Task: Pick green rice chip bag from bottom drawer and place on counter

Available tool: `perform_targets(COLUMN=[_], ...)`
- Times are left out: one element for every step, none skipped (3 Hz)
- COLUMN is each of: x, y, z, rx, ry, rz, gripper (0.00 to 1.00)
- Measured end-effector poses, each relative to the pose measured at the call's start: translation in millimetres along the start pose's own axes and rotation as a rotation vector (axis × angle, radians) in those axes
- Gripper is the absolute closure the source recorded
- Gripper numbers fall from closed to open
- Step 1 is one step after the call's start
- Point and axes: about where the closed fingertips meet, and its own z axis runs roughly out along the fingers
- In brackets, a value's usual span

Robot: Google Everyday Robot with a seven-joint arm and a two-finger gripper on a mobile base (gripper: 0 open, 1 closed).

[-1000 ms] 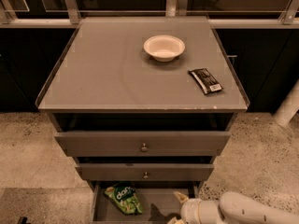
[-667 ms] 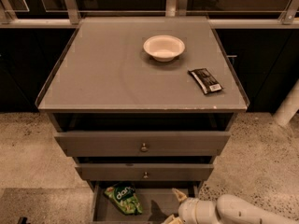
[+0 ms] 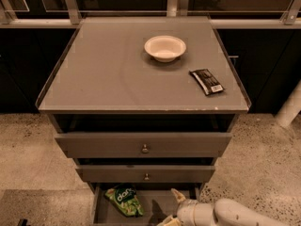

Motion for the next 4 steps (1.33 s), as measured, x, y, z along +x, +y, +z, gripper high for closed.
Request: perform_targets(x=[-3.0, 15.6, 38.7, 56.7], y=[4.3, 4.2, 7.0, 6.1], z=[-1.4, 24.0, 59.2, 90.4], rx=[0.009, -0.026, -0.068, -0.088], ry=[0.001, 0.009, 0.012, 0.015], rz=[-0.022, -0.027, -0.025, -0.013], gripper=[0.00, 0.00, 0.00, 0.00])
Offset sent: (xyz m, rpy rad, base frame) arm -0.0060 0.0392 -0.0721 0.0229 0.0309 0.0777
